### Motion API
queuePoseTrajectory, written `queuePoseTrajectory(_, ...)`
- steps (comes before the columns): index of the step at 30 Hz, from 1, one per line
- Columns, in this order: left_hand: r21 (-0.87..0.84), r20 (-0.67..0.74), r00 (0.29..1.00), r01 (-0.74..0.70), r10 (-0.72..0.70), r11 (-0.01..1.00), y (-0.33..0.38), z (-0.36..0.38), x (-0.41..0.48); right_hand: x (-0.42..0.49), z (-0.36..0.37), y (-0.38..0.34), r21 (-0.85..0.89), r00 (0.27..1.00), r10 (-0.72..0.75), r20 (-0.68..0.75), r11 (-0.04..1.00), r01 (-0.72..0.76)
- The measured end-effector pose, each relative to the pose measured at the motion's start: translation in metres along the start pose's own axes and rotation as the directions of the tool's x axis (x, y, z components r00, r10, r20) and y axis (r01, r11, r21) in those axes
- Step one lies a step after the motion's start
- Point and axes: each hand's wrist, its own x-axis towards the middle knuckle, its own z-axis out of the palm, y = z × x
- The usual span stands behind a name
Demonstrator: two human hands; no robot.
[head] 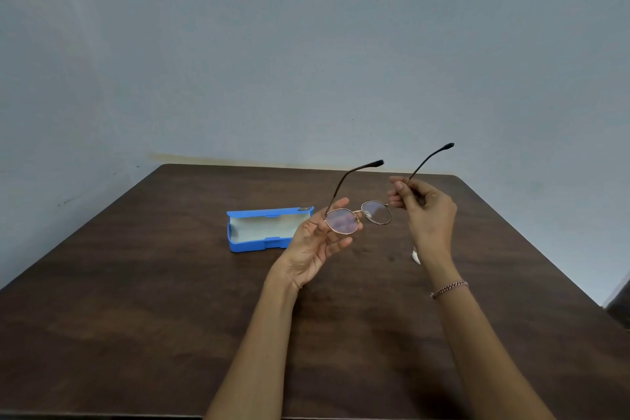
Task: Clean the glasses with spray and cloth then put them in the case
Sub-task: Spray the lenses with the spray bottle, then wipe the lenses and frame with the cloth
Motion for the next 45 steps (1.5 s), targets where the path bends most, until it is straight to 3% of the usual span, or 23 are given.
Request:
queuePoseTrajectory(10, -0.149, 0.028, 1.0, 0.018, -0.015, 0.989, -0.002, -0.003, 0.0, -0.003, 0.012, -0.004, 0.034, 0.998, -0.016, -0.057, 0.999, 0.018)
queuePoseTrajectory(16, -0.223, 0.004, 0.998, -0.055, 0.057, 0.973, 0.006, -0.011, -0.002, -0.009, 0.017, -0.003, 0.173, 0.999, 0.011, 0.048, 0.985, -0.019)
queuePoseTrajectory(20, -0.226, -0.011, 0.984, -0.173, 0.175, 0.959, 0.019, -0.029, -0.005, -0.029, 0.025, 0.013, -0.034, 0.991, 0.032, 0.129, 0.999, -0.028)
queuePoseTrajectory(22, -0.221, -0.026, 0.975, -0.219, 0.219, 0.95, 0.025, -0.037, -0.007, -0.043, 0.037, 0.02, -0.212, 0.944, 0.02, 0.33, 0.976, 0.054)
queuePoseTrajectory(25, -0.226, -0.067, 0.967, -0.256, 0.247, 0.94, 0.028, -0.042, -0.009, -0.062, 0.06, 0.022, -0.32, 0.777, -0.039, 0.628, 0.898, 0.304)
queuePoseTrajectory(30, -0.219, -0.123, 0.96, -0.273, 0.251, 0.937, 0.028, -0.044, -0.01, -0.083, 0.094, 0.026, -0.3, 0.537, -0.078, 0.84, 0.758, 0.579)
queuePoseTrajectory(34, -0.222, -0.137, 0.965, -0.251, 0.224, 0.942, 0.027, -0.041, -0.009, -0.087, 0.11, 0.034, -0.389, 0.503, -0.07, 0.862, 0.545, 0.743)
queuePoseTrajectory(36, -0.222, -0.133, 0.97, -0.23, 0.205, 0.948, 0.025, -0.039, -0.009, -0.085, 0.112, 0.04, -0.404, 0.514, -0.092, 0.853, 0.508, 0.761)
queuePoseTrajectory(39, -0.174, -0.133, 0.974, -0.207, 0.186, 0.963, 0.02, -0.036, -0.006, -0.072, 0.104, 0.042, -0.381, 0.504, -0.097, 0.858, 0.538, 0.752)
queuePoseTrajectory(41, -0.158, -0.139, 0.974, -0.201, 0.179, 0.967, 0.017, -0.035, -0.003, -0.058, 0.084, 0.038, -0.34, 0.495, -0.079, 0.866, 0.634, 0.695)
queuePoseTrajectory(43, -0.135, -0.155, 0.973, -0.193, 0.172, 0.972, 0.015, -0.033, 0.0, -0.041, 0.056, 0.035, -0.286, 0.564, -0.08, 0.822, 0.798, 0.531)
queuePoseTrajectory(45, -0.103, -0.175, 0.971, -0.184, 0.164, 0.978, 0.01, -0.03, 0.005, -0.029, 0.026, 0.033, -0.175, 0.698, -0.075, 0.712, 0.944, 0.28)
